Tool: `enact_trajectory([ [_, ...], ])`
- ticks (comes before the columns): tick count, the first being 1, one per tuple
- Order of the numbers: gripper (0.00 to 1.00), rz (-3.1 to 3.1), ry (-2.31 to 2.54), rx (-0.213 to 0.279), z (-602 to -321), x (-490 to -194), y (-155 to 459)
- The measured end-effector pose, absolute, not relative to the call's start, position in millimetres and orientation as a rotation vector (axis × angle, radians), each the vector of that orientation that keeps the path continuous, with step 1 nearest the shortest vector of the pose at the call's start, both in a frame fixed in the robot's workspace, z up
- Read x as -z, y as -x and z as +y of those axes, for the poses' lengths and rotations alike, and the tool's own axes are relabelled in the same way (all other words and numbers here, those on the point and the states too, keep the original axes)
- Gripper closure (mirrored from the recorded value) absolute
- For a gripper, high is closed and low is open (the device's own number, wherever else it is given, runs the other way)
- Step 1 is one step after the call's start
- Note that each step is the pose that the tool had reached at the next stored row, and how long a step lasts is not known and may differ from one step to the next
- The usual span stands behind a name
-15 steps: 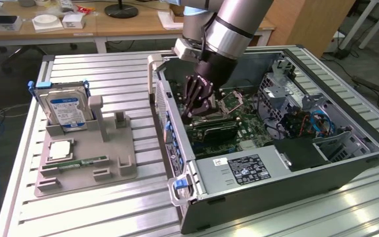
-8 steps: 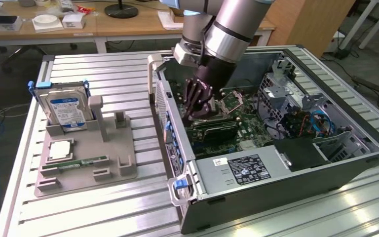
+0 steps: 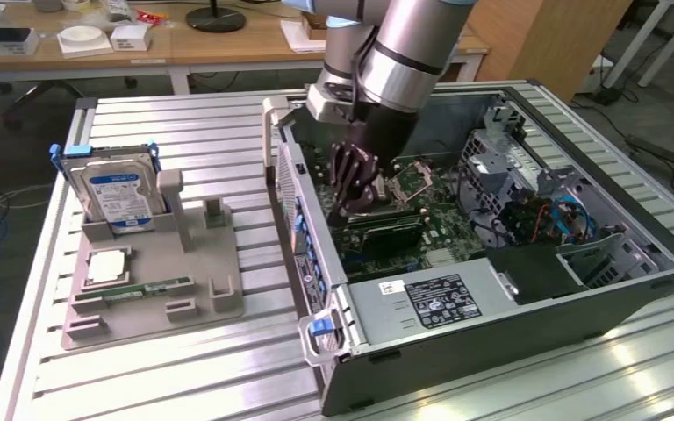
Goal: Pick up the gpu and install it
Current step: 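Press down on the gpu until it lock into place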
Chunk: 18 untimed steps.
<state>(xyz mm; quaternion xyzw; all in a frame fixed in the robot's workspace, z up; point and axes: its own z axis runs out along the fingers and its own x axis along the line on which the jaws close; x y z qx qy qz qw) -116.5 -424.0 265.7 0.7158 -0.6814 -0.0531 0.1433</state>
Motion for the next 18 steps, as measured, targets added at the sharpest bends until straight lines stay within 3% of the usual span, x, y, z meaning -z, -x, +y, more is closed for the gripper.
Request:
enact_trajectory([
  [13,0.9,-1.987,-2.071,0.037,-417.3,-263.1,127.9],
  [18,0.9,-1.996,-2.078,0.019,-415.7,-262.2,128.0],
])
